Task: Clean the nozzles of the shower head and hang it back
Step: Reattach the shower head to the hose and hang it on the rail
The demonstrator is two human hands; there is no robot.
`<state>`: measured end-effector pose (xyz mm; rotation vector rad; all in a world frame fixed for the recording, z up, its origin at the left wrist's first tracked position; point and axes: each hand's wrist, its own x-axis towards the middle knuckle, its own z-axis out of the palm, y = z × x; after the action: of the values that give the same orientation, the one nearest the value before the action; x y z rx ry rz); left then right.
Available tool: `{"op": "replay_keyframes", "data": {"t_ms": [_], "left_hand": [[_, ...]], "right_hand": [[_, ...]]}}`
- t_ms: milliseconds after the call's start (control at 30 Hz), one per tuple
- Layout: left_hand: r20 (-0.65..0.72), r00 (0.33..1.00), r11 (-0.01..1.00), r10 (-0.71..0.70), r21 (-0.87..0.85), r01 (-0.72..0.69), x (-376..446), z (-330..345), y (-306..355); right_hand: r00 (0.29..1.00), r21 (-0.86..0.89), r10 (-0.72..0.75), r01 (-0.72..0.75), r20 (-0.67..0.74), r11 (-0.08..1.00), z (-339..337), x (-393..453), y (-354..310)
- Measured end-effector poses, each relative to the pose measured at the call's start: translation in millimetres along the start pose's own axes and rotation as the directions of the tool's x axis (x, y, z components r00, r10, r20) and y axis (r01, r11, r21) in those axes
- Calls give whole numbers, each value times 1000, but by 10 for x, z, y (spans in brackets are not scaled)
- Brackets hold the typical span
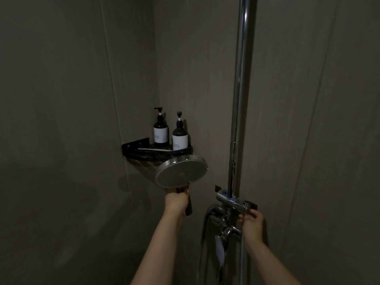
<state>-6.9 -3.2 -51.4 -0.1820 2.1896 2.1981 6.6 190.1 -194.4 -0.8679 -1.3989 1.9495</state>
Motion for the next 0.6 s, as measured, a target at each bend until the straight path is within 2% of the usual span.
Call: {"op": "replay_keyframes", "data": {"t_ms": [233,300,400,500,600], "left_hand": [[40,999,1000,-17,-24,18,149,130,50],[51,999,1000,-3,-17,4,153,167,43],[62,998,999,13,-33,-11,130,219,41],[77,997,999,25,-48,-22,103,231,15],[72,997,998,38,-50,-34,89,228,-32]], "right_hand": [[993,-119,23,-9,115,993,-5,138,-180],[994,-143,10,6,112,990,25,172,-198],[992,-268,-39,69,116,961,39,190,-181],[995,-265,-41,65,96,962,104,192,-235],[998,-288,-58,60,16,956,157,201,-349]]}}
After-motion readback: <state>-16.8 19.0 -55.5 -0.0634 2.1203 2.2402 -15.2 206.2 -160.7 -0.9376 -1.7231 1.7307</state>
